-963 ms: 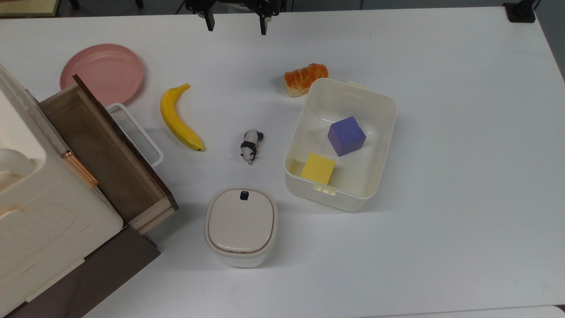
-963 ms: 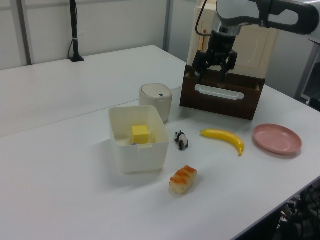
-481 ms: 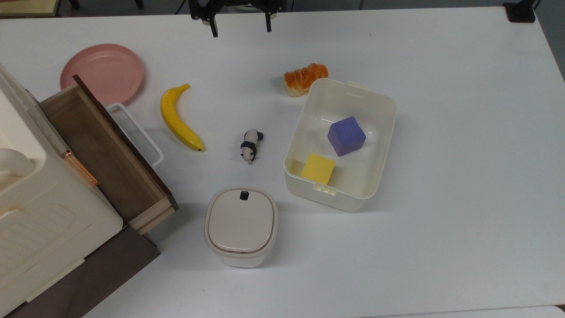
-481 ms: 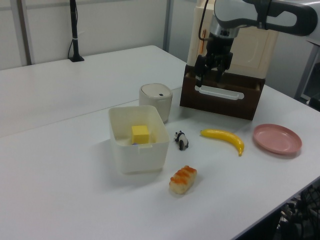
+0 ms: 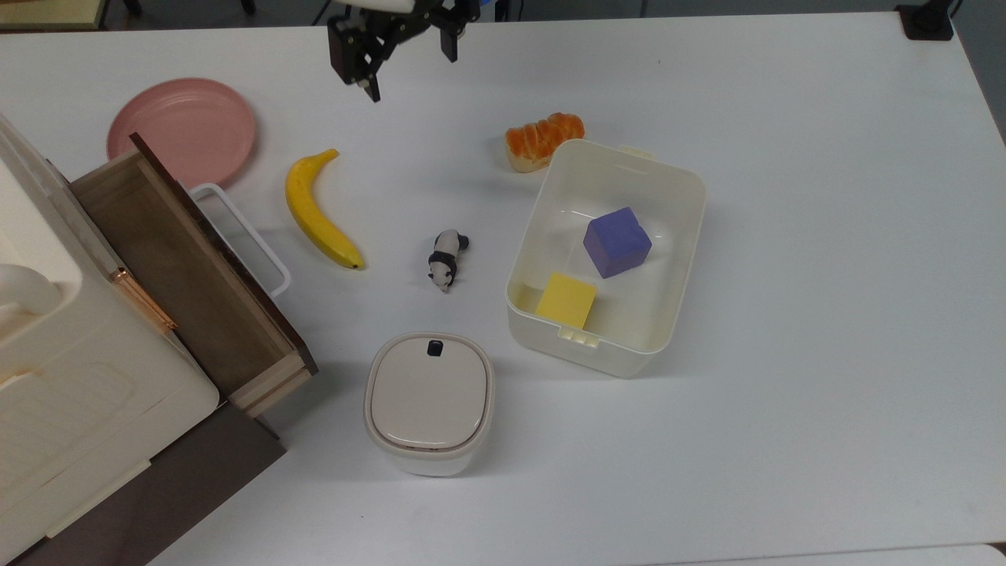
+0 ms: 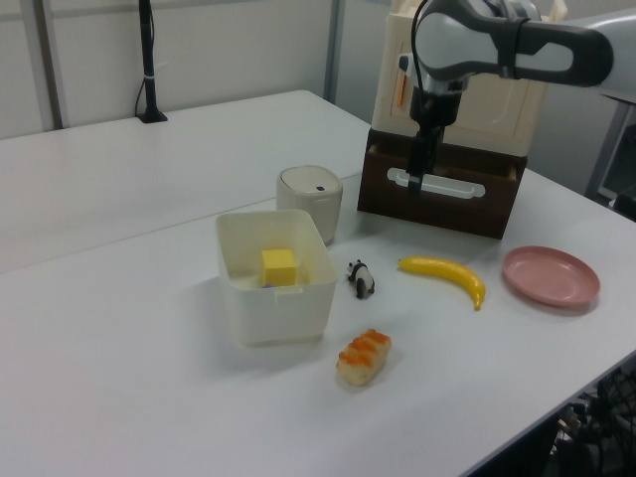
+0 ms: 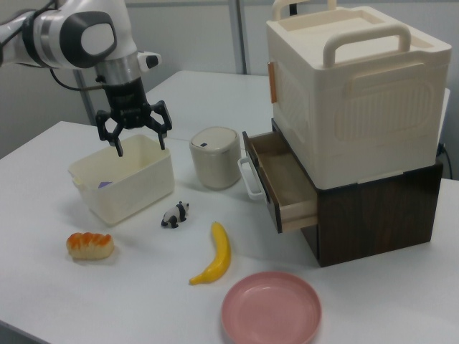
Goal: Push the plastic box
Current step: 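Lower the gripper beside the plastic box's rim near the panda figurine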
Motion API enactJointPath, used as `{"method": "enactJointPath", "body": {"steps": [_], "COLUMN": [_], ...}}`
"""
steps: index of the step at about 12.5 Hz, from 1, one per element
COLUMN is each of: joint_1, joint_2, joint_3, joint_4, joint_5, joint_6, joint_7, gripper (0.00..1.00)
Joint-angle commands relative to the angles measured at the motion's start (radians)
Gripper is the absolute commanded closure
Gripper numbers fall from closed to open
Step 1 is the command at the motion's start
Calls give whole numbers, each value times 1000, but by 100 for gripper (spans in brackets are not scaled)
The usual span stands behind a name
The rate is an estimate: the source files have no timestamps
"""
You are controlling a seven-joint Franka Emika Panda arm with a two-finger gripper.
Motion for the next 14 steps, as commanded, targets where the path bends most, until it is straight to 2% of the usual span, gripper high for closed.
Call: {"method": "enactJointPath", "body": {"steps": [1,5,7,10,14], "joint_1": [36,72,91,130,131], "joint_2": [20,109,130,181,213], "joint_3": [2,3,6,28,22], "joint_4": [-12,-7,-16,-15,-12], "joint_5": [-48,-90,-93,-145,-144], "joint_6": [61,98,147,172,215], "joint_7": [-143,-354,-364,-368,-368], "gripper": [0,0,0,0,0]}}
